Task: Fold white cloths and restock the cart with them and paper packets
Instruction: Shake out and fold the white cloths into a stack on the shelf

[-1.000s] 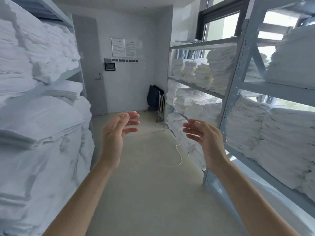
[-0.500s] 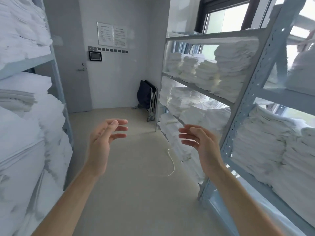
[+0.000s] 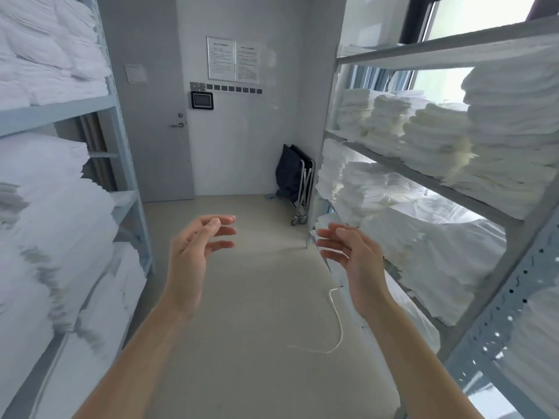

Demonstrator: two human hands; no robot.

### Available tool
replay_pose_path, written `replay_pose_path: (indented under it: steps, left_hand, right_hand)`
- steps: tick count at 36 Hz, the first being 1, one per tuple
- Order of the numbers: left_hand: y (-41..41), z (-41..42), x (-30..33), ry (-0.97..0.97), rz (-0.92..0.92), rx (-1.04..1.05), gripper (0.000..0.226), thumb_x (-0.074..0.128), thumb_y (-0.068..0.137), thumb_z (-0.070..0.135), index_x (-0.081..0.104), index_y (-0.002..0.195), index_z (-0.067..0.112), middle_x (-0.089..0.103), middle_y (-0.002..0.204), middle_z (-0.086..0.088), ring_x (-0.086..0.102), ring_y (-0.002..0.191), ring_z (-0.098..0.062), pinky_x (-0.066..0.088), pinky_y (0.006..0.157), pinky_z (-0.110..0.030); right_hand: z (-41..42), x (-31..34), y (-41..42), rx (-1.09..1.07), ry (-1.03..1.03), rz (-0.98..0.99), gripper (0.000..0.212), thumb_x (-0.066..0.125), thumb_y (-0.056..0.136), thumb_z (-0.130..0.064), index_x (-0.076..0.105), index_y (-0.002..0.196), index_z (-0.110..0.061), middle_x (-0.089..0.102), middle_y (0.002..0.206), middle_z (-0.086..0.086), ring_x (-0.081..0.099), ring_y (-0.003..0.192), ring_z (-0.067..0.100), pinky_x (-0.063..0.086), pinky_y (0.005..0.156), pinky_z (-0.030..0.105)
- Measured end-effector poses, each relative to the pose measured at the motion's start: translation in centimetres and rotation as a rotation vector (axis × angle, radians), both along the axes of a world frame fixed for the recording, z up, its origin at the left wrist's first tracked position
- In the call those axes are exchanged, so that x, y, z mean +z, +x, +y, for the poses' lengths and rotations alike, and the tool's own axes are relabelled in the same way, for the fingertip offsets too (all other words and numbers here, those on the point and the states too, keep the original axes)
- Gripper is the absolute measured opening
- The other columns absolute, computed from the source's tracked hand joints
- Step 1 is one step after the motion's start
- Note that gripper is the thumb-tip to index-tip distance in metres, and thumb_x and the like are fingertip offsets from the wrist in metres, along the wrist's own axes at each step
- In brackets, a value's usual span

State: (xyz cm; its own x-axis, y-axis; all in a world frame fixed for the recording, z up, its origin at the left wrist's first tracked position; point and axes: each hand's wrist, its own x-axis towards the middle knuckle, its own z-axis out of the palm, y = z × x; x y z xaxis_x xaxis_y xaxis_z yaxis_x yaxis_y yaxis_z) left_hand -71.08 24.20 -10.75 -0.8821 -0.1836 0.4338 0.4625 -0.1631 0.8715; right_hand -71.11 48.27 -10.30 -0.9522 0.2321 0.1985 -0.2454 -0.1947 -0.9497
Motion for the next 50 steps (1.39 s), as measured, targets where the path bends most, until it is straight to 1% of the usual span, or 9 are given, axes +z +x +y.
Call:
replay_pose_path:
  steps: [8,12,17,23,26,32,38,46,50]
  left_hand:
    - [-11.4,-0.3,1.6,0.025,-0.011,0.178,0.027,0.050,0.093,0.021,0.069,0.098,0.003,0.071,0.109,-0.016,0.067,0.097,-0.035,0.055,0.081,-0.045]
    - [-16.4,-1.7,0.3,0.041,-0.050,0.269,0.024,0.046,0.101,0.010,0.068,0.095,0.001,0.071,0.109,-0.018,0.067,0.094,-0.034,0.054,0.084,-0.049]
    - [-23.5,-4.9,-1.2,0.074,-0.073,0.352,0.030,0.042,0.103,0.009,0.069,0.093,0.002,0.072,0.105,-0.019,0.068,0.090,-0.030,0.055,0.081,-0.045]
    - [-35.6,-9.6,-3.3,0.111,-0.070,0.402,0.029,0.042,0.103,0.007,0.063,0.099,-0.014,0.070,0.106,-0.025,0.067,0.092,-0.036,0.055,0.077,-0.041]
    - [-42.4,-12.1,-3.2,0.150,-0.093,0.397,0.029,0.042,0.103,0.008,0.065,0.098,-0.009,0.069,0.107,-0.026,0.066,0.092,-0.035,0.053,0.080,-0.048]
    - [-52.6,-17.7,-2.4,0.106,-0.085,0.408,0.030,0.043,0.103,0.011,0.066,0.099,-0.008,0.070,0.105,-0.023,0.068,0.090,-0.033,0.055,0.080,-0.043]
    - [-59.5,-22.4,-2.9,0.055,-0.104,0.463,0.028,0.046,0.102,0.010,0.065,0.098,-0.009,0.072,0.102,-0.020,0.069,0.091,-0.034,0.055,0.082,-0.047]
    - [-68.4,-28.1,-4.5,0.065,-0.127,0.615,0.025,0.049,0.100,0.011,0.068,0.096,-0.004,0.073,0.099,-0.017,0.069,0.090,-0.032,0.058,0.076,-0.033]
    - [-72.1,-30.4,-4.1,0.110,-0.172,0.768,0.023,0.049,0.100,0.009,0.067,0.096,-0.004,0.074,0.098,-0.017,0.070,0.089,-0.032,0.057,0.076,-0.035]
  right_hand:
    - [-1.4,1.8,-16.8,0.200,0.017,0.010,0.022,0.048,0.097,-0.010,0.070,0.103,-0.010,0.076,0.099,0.010,0.072,0.087,0.024,0.056,0.069,0.028]
    - [-4.0,1.1,-23.3,0.293,0.019,0.002,0.021,0.048,0.097,-0.007,0.068,0.104,-0.007,0.075,0.099,0.014,0.071,0.084,0.024,0.057,0.068,0.028]
    - [-8.1,-0.8,-31.9,0.360,0.038,-0.022,0.021,0.048,0.098,-0.004,0.068,0.104,-0.003,0.074,0.098,0.017,0.070,0.082,0.026,0.057,0.073,0.034]
    - [-14.2,-2.8,-44.1,0.399,0.057,-0.027,0.021,0.049,0.097,-0.007,0.069,0.104,-0.005,0.075,0.096,0.014,0.071,0.083,0.026,0.057,0.069,0.031]
    - [-17.4,-2.2,-50.3,0.404,0.055,-0.050,0.020,0.049,0.097,-0.006,0.067,0.104,-0.003,0.075,0.096,0.014,0.071,0.081,0.025,0.056,0.070,0.032]
    - [-23.5,-1.9,-60.3,0.462,0.024,-0.060,0.021,0.049,0.096,-0.007,0.067,0.107,-0.003,0.076,0.097,0.013,0.070,0.081,0.022,0.058,0.067,0.028]
    - [-28.2,-3.1,-69.2,0.526,0.000,-0.105,0.019,0.050,0.095,-0.007,0.068,0.103,-0.005,0.076,0.096,0.013,0.070,0.082,0.024,0.056,0.066,0.028]
    - [-34.9,-4.7,-81.8,0.684,-0.006,-0.110,0.020,0.053,0.092,-0.011,0.069,0.104,-0.006,0.076,0.096,0.012,0.071,0.083,0.024,0.056,0.066,0.027]
    - [-39.6,-4.2,-87.7,0.844,0.015,-0.112,0.023,0.054,0.091,-0.014,0.069,0.106,-0.005,0.076,0.097,0.011,0.071,0.083,0.023,0.056,0.067,0.026]
